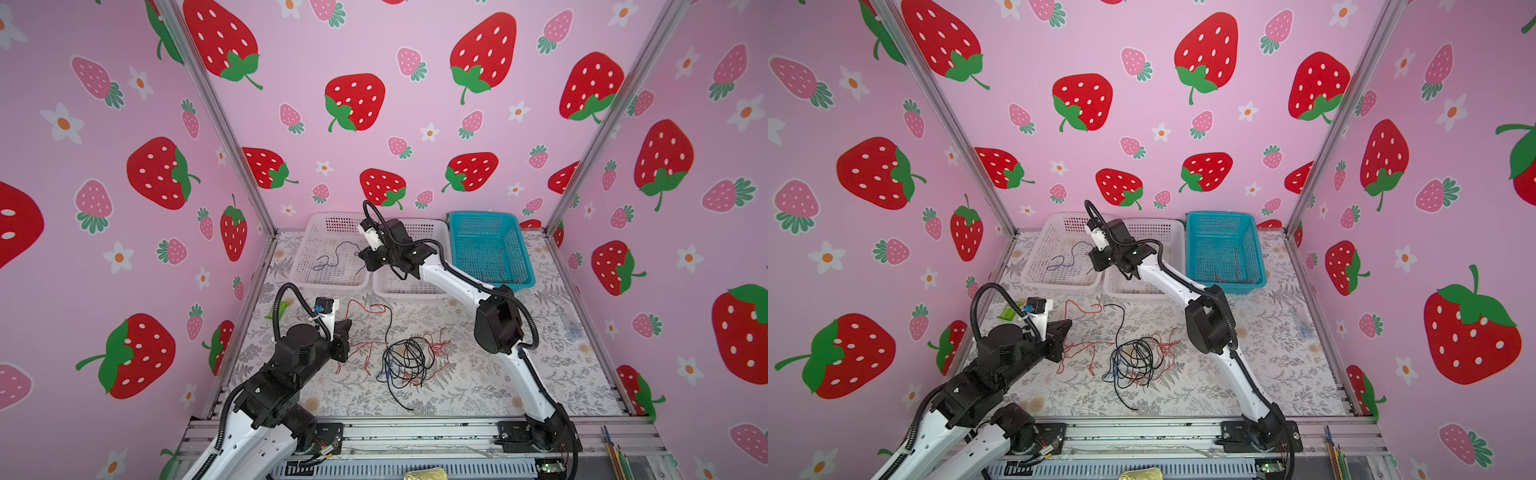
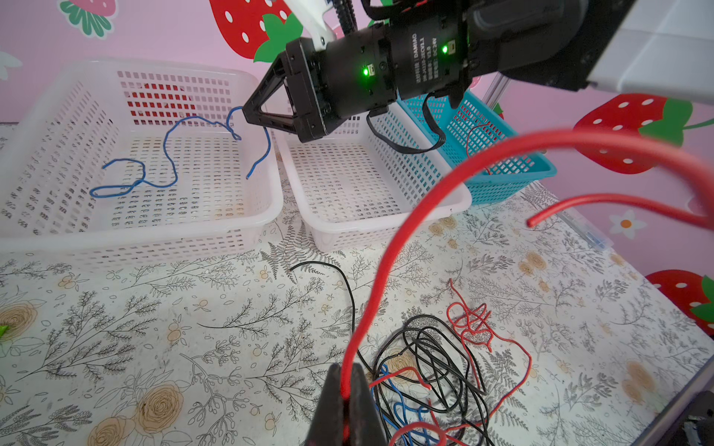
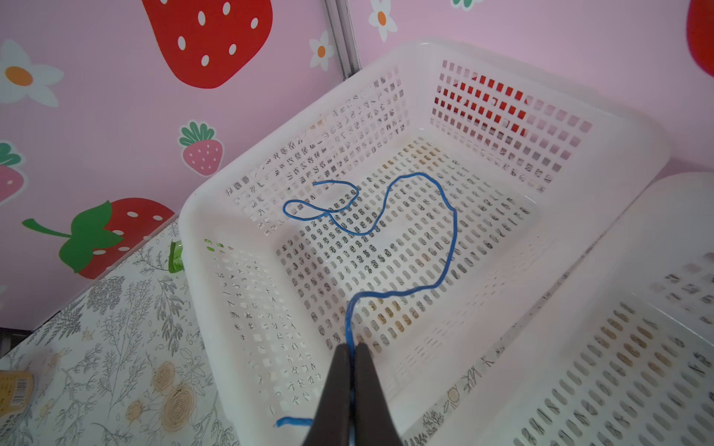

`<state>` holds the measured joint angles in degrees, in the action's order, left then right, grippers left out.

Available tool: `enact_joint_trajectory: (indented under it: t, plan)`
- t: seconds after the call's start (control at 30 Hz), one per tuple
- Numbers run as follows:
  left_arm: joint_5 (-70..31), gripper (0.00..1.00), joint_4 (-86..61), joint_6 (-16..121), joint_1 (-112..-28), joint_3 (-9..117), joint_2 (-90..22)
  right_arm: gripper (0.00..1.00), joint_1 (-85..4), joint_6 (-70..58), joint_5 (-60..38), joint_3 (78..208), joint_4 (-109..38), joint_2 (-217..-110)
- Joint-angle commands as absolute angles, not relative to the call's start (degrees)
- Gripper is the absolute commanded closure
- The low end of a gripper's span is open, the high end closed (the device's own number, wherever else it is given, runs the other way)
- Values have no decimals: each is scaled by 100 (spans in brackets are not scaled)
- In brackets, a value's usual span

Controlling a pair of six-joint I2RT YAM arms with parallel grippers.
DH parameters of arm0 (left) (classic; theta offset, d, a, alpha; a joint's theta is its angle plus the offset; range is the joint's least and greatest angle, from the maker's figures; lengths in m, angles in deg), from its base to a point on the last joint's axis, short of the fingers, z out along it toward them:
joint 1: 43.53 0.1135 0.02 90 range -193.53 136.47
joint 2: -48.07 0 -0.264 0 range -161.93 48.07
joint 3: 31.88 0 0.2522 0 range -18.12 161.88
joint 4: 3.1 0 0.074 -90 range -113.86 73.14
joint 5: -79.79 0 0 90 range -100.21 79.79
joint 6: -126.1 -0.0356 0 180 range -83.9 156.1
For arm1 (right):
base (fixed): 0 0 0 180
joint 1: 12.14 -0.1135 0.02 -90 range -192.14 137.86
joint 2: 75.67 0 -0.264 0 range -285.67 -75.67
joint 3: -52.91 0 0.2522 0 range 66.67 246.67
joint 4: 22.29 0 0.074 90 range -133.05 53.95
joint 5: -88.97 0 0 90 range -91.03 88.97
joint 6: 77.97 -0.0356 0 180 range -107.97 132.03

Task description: Untangle the cables

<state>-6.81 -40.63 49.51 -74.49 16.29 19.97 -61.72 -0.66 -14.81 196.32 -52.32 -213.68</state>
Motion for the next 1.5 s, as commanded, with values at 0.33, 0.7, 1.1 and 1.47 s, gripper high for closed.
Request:
enact_joint_trajectory:
  t: [0.33,0.7,1.1,1.47]
  plan:
    - [-749,100,-3883,4911,-7420,1600,2047,96,-6235,49,-1509,19804,-5252,-22110]
    - [-732,100,-3891,4897,-7423,1605,2021,58,-6234,313,-1302,19838,-5253,-21232]
    - [-727,100,-3743,5103,-7409,1626,1989,49,-5735,78,-856,16577,-4340,-17890]
    - [-1144,100,-3175,6912,-7434,1873,1169,42,-5710,-1227,-1710,11549,-2137,-13891]
